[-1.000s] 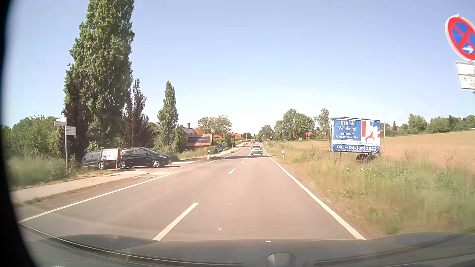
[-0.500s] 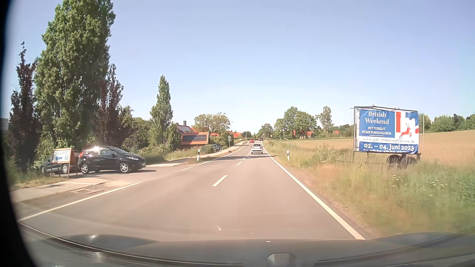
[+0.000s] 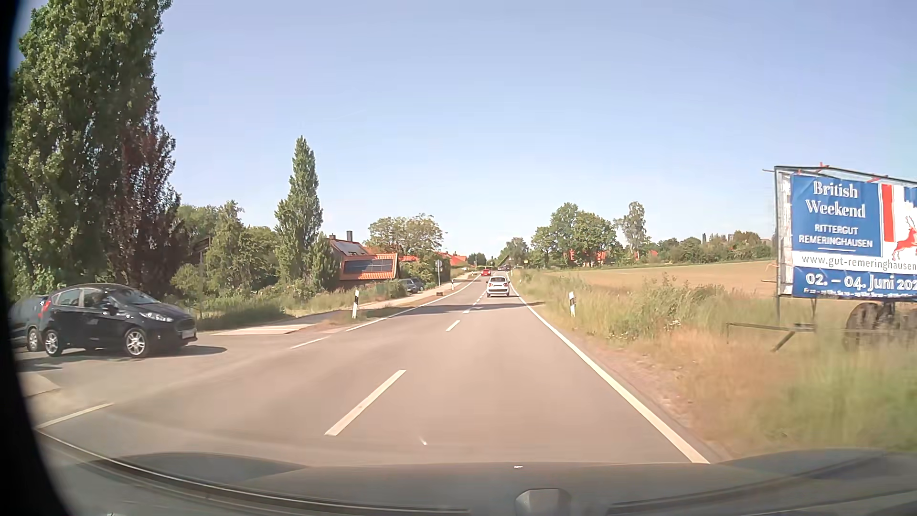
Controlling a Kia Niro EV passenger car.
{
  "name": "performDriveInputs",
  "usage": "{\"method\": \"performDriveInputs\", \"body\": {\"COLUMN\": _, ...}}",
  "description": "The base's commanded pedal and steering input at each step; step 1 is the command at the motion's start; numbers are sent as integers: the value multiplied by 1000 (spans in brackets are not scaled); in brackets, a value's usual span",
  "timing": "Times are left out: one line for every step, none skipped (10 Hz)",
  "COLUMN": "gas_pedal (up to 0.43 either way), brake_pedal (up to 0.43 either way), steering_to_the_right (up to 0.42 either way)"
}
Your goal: Follow the waypoints while adhering to traffic rules and regulations
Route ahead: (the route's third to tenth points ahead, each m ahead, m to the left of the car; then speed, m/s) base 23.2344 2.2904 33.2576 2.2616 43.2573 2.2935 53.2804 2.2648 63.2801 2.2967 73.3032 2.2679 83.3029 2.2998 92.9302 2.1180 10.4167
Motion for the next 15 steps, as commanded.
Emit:
{"method": "performDriveInputs", "body": {"gas_pedal": 110, "brake_pedal": 6, "steering_to_the_right": -1}}
{"method": "performDriveInputs", "body": {"gas_pedal": 110, "brake_pedal": 6, "steering_to_the_right": 0}}
{"method": "performDriveInputs", "body": {"gas_pedal": 110, "brake_pedal": 6, "steering_to_the_right": 0}}
{"method": "performDriveInputs", "body": {"gas_pedal": 110, "brake_pedal": 6, "steering_to_the_right": 1}}
{"method": "performDriveInputs", "body": {"gas_pedal": 110, "brake_pedal": 6, "steering_to_the_right": 4}}
{"method": "performDriveInputs", "body": {"gas_pedal": 110, "brake_pedal": 6, "steering_to_the_right": 5}}
{"method": "performDriveInputs", "body": {"gas_pedal": 118, "brake_pedal": 6, "steering_to_the_right": 5}}
{"method": "performDriveInputs", "body": {"gas_pedal": 118, "brake_pedal": 6, "steering_to_the_right": 5}}
{"method": "performDriveInputs", "body": {"gas_pedal": 118, "brake_pedal": 6, "steering_to_the_right": 4}}
{"method": "performDriveInputs", "body": {"gas_pedal": 118, "brake_pedal": 6, "steering_to_the_right": 4}}
{"method": "performDriveInputs", "body": {"gas_pedal": 118, "brake_pedal": 6, "steering_to_the_right": 4}}
{"method": "performDriveInputs", "body": {"gas_pedal": 118, "brake_pedal": 6, "steering_to_the_right": 4}}
{"method": "performDriveInputs", "body": {"gas_pedal": 118, "brake_pedal": 6, "steering_to_the_right": 4}}
{"method": "performDriveInputs", "body": {"gas_pedal": 118, "brake_pedal": 6, "steering_to_the_right": 5}}
{"method": "performDriveInputs", "body": {"gas_pedal": 118, "brake_pedal": 6, "steering_to_the_right": 9}}
